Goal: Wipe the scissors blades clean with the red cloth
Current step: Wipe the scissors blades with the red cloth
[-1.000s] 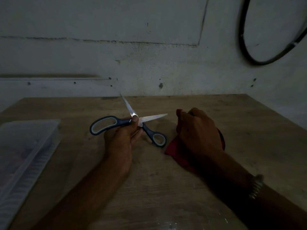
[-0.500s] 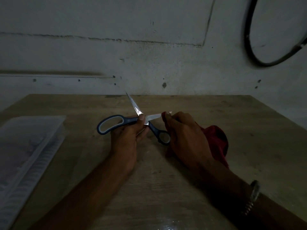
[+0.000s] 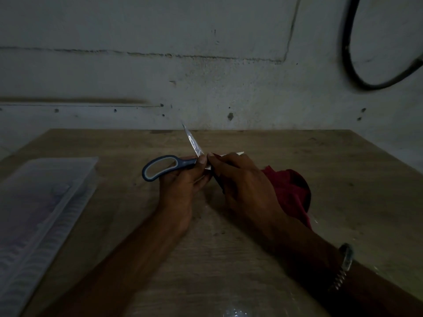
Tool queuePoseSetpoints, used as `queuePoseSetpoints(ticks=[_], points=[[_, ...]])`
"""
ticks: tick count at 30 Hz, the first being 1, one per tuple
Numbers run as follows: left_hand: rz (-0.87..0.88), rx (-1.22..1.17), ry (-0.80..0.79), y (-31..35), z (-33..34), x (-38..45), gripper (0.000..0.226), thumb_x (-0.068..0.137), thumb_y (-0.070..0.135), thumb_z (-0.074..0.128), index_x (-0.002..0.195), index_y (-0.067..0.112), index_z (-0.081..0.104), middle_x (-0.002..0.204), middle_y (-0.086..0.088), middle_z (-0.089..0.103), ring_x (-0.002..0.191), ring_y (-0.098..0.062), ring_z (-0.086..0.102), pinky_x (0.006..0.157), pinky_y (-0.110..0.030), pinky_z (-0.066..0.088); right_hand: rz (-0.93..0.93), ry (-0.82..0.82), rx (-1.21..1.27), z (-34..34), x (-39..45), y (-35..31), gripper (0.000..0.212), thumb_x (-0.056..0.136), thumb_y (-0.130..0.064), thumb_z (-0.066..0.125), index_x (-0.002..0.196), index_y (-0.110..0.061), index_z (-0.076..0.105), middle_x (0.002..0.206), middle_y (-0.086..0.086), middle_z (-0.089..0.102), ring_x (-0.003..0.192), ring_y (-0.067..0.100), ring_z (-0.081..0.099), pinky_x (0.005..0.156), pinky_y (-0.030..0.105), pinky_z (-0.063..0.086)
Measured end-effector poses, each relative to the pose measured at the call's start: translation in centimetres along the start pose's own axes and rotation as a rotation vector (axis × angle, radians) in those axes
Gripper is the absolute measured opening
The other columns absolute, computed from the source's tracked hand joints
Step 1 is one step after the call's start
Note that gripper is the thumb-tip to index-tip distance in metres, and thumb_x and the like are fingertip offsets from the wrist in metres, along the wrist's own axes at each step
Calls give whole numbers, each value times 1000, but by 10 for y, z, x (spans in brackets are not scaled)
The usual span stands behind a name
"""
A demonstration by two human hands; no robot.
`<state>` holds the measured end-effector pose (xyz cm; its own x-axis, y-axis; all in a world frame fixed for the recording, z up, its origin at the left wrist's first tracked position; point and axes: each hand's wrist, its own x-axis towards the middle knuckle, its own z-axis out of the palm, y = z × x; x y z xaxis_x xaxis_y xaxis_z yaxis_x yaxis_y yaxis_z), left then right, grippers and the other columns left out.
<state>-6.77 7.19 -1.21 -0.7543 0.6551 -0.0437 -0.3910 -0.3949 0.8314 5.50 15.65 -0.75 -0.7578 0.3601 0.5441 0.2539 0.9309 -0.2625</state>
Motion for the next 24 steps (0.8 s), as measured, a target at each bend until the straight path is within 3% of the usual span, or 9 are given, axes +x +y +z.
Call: queuePoseSetpoints(ticks=[5, 8, 10, 12, 16, 21, 24], points=[[-9, 30, 20, 2, -3, 3, 19, 91, 8, 71, 109, 6, 72, 104, -6, 80, 99, -17, 77, 74, -25, 62, -68, -60, -154, -6, 0, 0, 60, 93, -15, 67, 151, -22, 54, 124, 5, 63, 104, 22, 57, 69, 30, 50], [-19, 37, 27, 3, -3, 4, 20, 90, 9, 72, 110, 6, 72, 102, -5, 81, 97, -16, 77, 74, -25, 62, -77, -101, -263, -8, -3, 4, 73, 82, -16, 81, 150, -21, 55, 126, 9, 61, 106, 27, 59, 65, 26, 43], [-33, 44, 38, 3, -3, 5, 18, 89, 9, 74, 107, 7, 72, 98, -2, 81, 94, -14, 78, 74, -25, 62, -73, -93, -254, -12, -5, 7, 70, 80, -18, 83, 146, -21, 59, 125, 8, 61, 106, 26, 60, 67, 26, 42], [-52, 33, 36, 3, -5, 7, 20, 89, 11, 74, 108, 6, 72, 100, -4, 81, 94, -16, 78, 77, -27, 62, -76, -66, -219, -18, -7, 8, 64, 81, -20, 80, 143, -19, 62, 126, 7, 61, 108, 26, 60, 72, 28, 49], [-48, 31, -15, 2, -6, 8, 25, 90, 12, 72, 113, 4, 70, 107, -9, 80, 101, -18, 77, 85, -30, 61, 6, 15, -84, -23, -5, 7, 60, 87, -23, 54, 146, -19, 57, 125, 4, 60, 105, 19, 57, 74, 34, 57], [-27, 42, -24, 1, -7, 8, 27, 91, 10, 71, 117, 2, 70, 110, -10, 79, 104, -19, 76, 88, -33, 61, -45, -48, -115, -10, -3, -2, 61, 91, -10, 66, 150, -21, 56, 128, 5, 63, 110, 24, 58, 74, 31, 52], [-9, 57, -1, 2, -7, 9, 23, 90, 9, 72, 112, 5, 71, 106, -7, 80, 101, -18, 76, 85, -33, 62, -55, -95, -168, -13, -2, 0, 67, 92, -16, 69, 155, -27, 49, 135, 4, 57, 117, 22, 52, 80, 33, 54]])
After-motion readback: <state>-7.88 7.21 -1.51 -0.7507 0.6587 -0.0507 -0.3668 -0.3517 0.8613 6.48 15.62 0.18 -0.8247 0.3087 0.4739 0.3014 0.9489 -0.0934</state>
